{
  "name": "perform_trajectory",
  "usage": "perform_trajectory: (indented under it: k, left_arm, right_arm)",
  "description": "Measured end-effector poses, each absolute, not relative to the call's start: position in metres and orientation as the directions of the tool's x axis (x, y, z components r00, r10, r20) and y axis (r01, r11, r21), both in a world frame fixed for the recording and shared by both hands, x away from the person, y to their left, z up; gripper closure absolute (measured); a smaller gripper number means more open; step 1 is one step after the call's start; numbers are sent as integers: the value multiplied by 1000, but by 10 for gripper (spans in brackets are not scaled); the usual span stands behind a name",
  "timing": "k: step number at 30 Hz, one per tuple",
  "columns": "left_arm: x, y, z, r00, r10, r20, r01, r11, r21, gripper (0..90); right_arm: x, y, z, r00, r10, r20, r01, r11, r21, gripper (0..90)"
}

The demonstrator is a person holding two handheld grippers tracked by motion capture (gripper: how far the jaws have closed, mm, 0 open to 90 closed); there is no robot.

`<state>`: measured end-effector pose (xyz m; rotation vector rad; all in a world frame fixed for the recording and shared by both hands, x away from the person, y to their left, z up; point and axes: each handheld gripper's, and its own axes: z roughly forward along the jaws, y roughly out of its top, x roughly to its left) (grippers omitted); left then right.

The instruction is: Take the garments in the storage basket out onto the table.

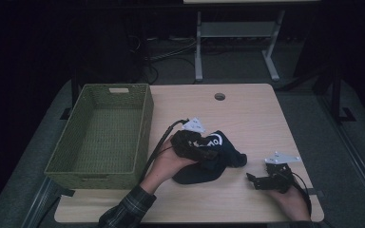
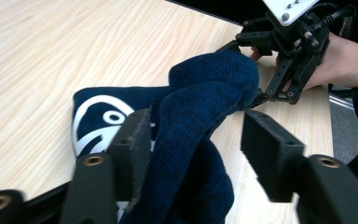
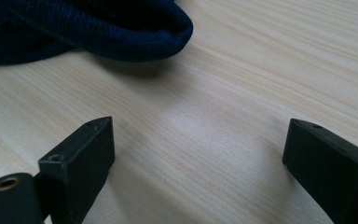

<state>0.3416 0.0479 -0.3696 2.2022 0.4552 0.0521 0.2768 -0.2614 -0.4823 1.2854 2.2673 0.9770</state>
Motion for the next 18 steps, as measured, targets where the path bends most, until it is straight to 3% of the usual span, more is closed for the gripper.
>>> perform_trajectory:
  k: [9,18]
  left_arm:
    - [348,44,-368,940,312,-137,295,-544,786,837]
    - [363,52,-360,917,369,-149,330,-495,804,856]
  right_arm:
    - [277,-261,-482,-524,851,27,605,349,716,88]
    - [277,-261,-482,-523,852,28,605,348,716,88]
